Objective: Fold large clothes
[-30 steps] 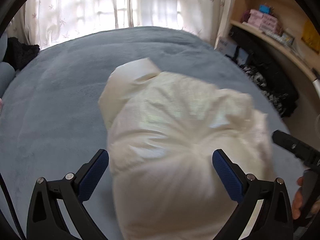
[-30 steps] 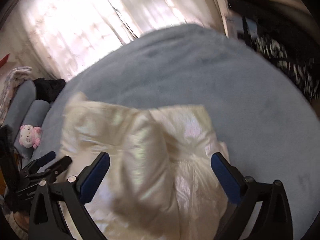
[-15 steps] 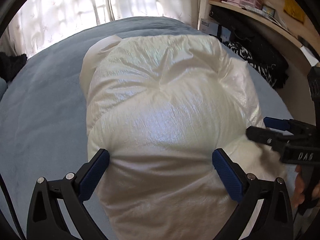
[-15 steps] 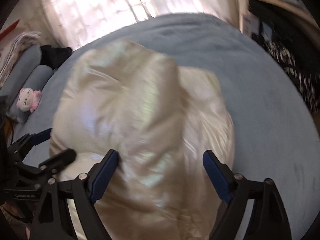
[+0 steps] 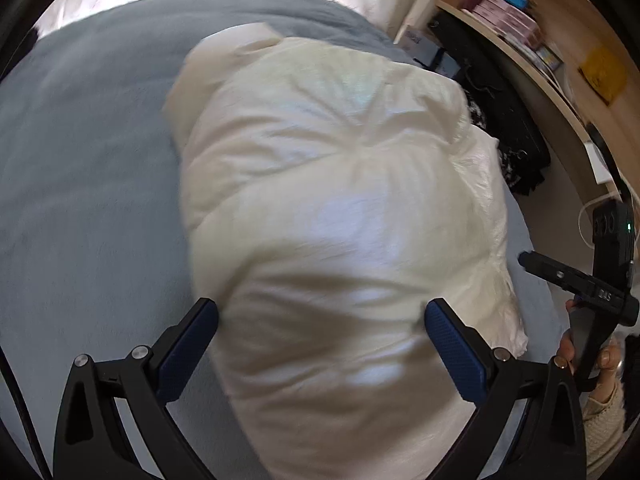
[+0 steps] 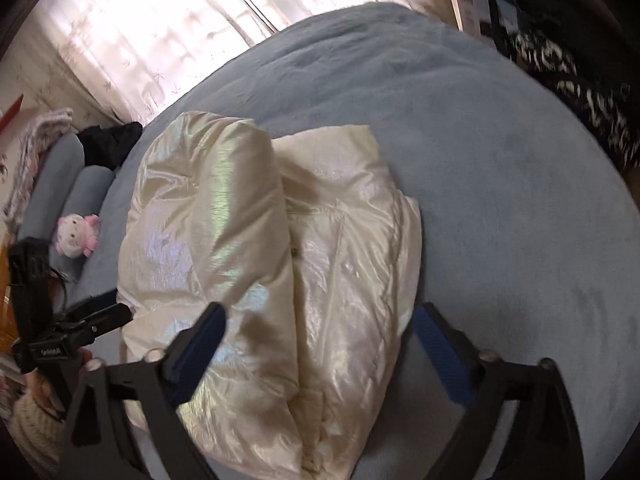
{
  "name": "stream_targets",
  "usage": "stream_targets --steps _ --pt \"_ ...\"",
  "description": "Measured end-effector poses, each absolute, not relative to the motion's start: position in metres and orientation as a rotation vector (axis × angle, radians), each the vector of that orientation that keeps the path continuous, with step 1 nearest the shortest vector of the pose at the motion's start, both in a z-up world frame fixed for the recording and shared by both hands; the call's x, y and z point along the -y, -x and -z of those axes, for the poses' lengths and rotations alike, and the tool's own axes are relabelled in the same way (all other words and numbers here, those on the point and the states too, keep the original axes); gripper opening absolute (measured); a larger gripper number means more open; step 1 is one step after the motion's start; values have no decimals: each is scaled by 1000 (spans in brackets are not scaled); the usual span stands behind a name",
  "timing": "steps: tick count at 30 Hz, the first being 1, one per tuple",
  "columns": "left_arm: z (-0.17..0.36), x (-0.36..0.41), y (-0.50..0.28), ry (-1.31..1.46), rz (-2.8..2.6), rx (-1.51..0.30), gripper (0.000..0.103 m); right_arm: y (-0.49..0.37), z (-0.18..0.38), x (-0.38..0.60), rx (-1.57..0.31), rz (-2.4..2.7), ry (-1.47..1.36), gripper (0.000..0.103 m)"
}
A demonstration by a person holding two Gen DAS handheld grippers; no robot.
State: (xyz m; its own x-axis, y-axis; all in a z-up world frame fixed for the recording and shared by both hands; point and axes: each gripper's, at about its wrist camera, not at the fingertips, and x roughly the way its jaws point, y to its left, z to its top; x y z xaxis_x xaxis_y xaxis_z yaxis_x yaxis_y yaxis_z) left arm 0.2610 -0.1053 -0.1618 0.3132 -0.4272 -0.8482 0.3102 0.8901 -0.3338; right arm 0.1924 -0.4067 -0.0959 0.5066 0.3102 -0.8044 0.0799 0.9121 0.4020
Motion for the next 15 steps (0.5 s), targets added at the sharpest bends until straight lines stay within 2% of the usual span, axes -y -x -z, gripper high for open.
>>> stream_targets --steps 15 --pt "177 68 -258 187 485 -1210 102 -198 117 399 -1152 -263 -511 103"
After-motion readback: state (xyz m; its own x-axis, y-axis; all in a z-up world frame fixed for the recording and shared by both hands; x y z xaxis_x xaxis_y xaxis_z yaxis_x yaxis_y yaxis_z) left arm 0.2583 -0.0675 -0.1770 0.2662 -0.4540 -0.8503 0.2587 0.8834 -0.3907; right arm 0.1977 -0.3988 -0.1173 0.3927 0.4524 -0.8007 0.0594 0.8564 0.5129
